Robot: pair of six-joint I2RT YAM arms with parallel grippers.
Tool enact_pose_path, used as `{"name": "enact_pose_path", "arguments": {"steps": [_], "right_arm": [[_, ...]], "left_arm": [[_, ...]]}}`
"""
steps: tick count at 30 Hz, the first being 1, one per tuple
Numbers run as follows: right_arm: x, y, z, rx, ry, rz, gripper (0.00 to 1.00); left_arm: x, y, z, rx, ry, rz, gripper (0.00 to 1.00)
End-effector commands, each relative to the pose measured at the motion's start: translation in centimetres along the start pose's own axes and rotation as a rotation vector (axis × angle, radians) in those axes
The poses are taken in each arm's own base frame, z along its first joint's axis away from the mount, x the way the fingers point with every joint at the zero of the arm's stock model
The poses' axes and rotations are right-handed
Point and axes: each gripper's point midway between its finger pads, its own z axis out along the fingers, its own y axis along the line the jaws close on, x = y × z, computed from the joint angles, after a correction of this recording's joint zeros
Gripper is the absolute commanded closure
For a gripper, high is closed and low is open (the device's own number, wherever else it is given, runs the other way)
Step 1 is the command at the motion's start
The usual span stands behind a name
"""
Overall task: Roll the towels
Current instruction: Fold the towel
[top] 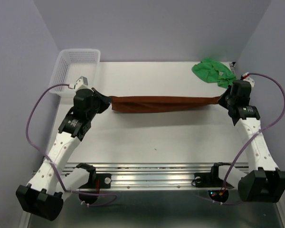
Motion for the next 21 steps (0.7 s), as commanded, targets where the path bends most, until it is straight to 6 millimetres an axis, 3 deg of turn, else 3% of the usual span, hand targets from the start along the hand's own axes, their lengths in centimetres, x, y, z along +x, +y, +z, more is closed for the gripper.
{"name": "enact_pose_path", "arguments": {"steps": [1,4,6,7,9,10,13,14,19,21], "right_arm": [[-6.8,-0.3,-6.2,0.025,-0.199,0.01,0.99],[-10.1,-0.7,-10.6,0.035,-0.301,0.033,0.99],[-10.8,-1.0,-12.9,0.037,-0.326,0.038,0.99],[-11.7,-1.1,-15.2,0.019,-0.366,0.049,0.99],[-12.1,-1.3,-17.4,0.001,-0.394,0.055,0.99],[-12.7,-1.3,-19.5,-0.025,-0.434,0.064,0.99],[-12.4,-1.5,-22.0,-0.058,-0.445,0.056,0.99],[-12.7,-1.6,-23.7,-0.08,-0.477,0.055,0.99],[-11.7,-2.1,-26.5,-0.122,-0.488,0.042,0.99],[-11.0,-2.4,-26.8,-0.123,-0.481,0.038,0.99]], "left_arm": [[-5.7,-3.7,-5.7,0.085,-0.172,0.01,1.0],[-8.8,-5.4,-11.0,0.149,-0.283,-0.011,1.0],[-9.7,-5.9,-13.1,0.175,-0.317,-0.023,1.0],[-10.2,-6.3,-15.0,0.203,-0.342,-0.03,1.0],[-10.7,-7.1,-16.9,0.254,-0.366,-0.04,1.0],[-10.8,-7.4,-18.1,0.286,-0.377,-0.042,1.0],[-10.8,-7.8,-20.0,0.321,-0.377,-0.04,1.0],[-10.9,-7.8,-20.8,0.333,-0.386,-0.043,1.0],[-10.0,-7.1,-23.5,0.374,-0.388,-0.067,1.0],[-9.1,-6.2,-23.4,0.362,-0.369,-0.087,1.0]]}}
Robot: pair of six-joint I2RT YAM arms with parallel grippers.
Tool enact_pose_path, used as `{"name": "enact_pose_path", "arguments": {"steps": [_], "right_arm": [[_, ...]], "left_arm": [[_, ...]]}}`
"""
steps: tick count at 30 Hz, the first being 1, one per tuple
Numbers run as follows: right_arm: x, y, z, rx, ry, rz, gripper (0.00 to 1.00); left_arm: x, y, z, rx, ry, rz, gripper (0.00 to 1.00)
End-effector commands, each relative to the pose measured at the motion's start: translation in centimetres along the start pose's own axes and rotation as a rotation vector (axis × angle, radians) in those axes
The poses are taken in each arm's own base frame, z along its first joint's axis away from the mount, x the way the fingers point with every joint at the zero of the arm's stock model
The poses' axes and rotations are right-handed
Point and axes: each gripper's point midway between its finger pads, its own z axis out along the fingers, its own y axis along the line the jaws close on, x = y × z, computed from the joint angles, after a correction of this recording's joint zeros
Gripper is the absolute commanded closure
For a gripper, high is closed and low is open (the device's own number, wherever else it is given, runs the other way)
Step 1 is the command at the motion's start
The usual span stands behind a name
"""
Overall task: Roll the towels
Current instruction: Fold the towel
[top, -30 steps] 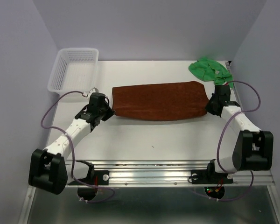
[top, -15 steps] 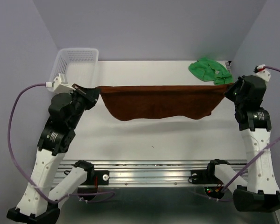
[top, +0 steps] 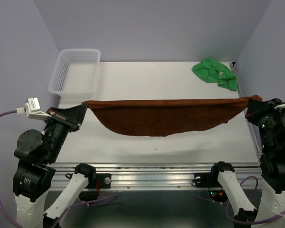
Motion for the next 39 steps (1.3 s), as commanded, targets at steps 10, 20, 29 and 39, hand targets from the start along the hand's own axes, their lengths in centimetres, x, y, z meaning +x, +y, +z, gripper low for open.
{"name": "enact_pose_path", "arguments": {"steps": [10,20,29,39], "right_arm": [[8.2,-3.0,3.6,0.096,0.199,-0.048,0.99],[21.3,-5.5,14.9,0.194,0.471,-0.073,0.99],[25.3,-5.4,25.8,0.242,0.516,-0.131,0.99],[27.7,-5.0,33.7,0.236,0.552,-0.213,0.99]], "left_arm": [[5.6,6.5,3.1,-0.121,0.073,-0.042,1.0],[11.8,17.6,14.3,-0.475,0.159,0.059,1.0],[12.3,23.9,25.7,-0.596,0.215,0.132,1.0],[12.5,27.6,32.9,-0.594,0.289,0.117,1.0]]}}
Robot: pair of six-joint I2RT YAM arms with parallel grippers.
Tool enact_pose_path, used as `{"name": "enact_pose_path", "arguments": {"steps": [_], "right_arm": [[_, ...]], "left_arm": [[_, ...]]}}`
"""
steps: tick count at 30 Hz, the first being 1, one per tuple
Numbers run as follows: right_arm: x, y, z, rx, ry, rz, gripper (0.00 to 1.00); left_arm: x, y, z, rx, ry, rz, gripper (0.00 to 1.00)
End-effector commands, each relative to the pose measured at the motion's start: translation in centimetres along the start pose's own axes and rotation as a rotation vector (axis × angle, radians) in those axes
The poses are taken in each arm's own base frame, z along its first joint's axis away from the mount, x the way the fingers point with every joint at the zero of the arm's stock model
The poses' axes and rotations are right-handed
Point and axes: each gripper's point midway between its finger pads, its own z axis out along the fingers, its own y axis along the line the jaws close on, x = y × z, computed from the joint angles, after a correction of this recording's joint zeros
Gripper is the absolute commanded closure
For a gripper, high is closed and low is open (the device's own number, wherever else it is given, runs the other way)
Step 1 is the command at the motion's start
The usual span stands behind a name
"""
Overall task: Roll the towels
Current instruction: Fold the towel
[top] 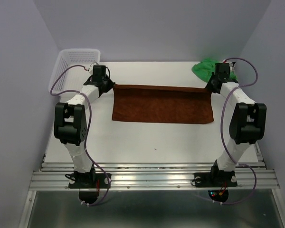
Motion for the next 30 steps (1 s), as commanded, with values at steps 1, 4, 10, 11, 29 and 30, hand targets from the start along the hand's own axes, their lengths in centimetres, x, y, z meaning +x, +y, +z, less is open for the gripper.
{"name": "enact_pose_path", "arguments": {"steps": [1,4,10,11,29,30], "right_arm": [[-4.7,0.4,0.7,0.007,-0.117,-0.035,0.99],[-5.2,0.5,1.5,0.003,-0.117,-0.036,0.99],[-3.7,0.2,0.7,-0.01,-0.09,-0.025,0.99],[-3.2,-0.1,0.4,-0.006,-0.084,-0.025,0.99],[3.6,-4.1,-3.4,0.08,0.033,-0.007,0.99],[3.8,-4.3,-3.5,0.084,0.035,-0.008,0.99]], "left_arm": [[-4.1,-1.2,0.3,0.032,-0.084,0.017,1.0],[-4.7,-1.5,0.6,0.031,-0.091,0.029,1.0],[-3.6,-0.5,0.2,0.005,-0.063,0.033,1.0],[-3.4,-0.3,0.1,0.0,-0.057,0.035,1.0],[2.4,5.6,-4.3,-0.102,0.051,0.049,1.0],[2.6,5.7,-4.4,-0.103,0.055,0.049,1.0]]}}
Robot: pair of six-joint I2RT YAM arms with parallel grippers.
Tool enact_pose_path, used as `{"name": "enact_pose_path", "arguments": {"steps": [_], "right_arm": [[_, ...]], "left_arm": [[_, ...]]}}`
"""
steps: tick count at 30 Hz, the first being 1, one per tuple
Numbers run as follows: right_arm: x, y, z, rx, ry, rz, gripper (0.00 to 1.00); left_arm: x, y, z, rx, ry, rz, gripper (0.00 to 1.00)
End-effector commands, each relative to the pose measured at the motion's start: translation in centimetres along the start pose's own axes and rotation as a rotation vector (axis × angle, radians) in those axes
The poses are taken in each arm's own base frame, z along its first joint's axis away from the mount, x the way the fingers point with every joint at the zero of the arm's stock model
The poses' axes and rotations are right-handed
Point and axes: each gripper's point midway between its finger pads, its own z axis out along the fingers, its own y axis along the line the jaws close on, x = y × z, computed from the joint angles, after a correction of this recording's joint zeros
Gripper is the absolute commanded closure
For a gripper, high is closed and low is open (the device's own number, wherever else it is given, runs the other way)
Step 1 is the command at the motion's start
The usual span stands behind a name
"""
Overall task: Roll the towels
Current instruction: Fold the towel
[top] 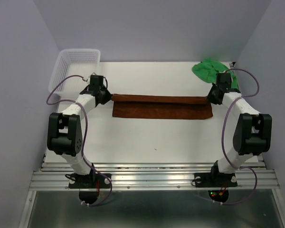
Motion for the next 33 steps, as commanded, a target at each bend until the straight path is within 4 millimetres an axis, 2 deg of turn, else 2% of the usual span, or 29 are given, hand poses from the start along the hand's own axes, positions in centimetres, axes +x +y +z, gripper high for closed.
{"name": "enact_pose_path", "arguments": {"steps": [1,8,16,33], "right_arm": [[-0.8,-2.2,-1.1,0.075,-0.047,0.017,0.99],[-0.3,-2.7,-2.3,0.08,-0.054,0.014,0.99],[1.6,-3.8,-2.2,0.113,0.0,-0.012,0.99],[5.0,-4.7,-0.5,0.138,0.091,-0.034,0.95]], "left_arm": [[-0.6,2.1,-1.4,-0.046,-0.043,0.012,1.0],[1.0,3.0,-2.3,-0.043,-0.028,0.008,1.0],[2.7,4.4,-2.3,-0.066,-0.002,0.001,1.0],[5.5,6.8,-0.7,-0.13,0.072,0.014,1.0]]}}
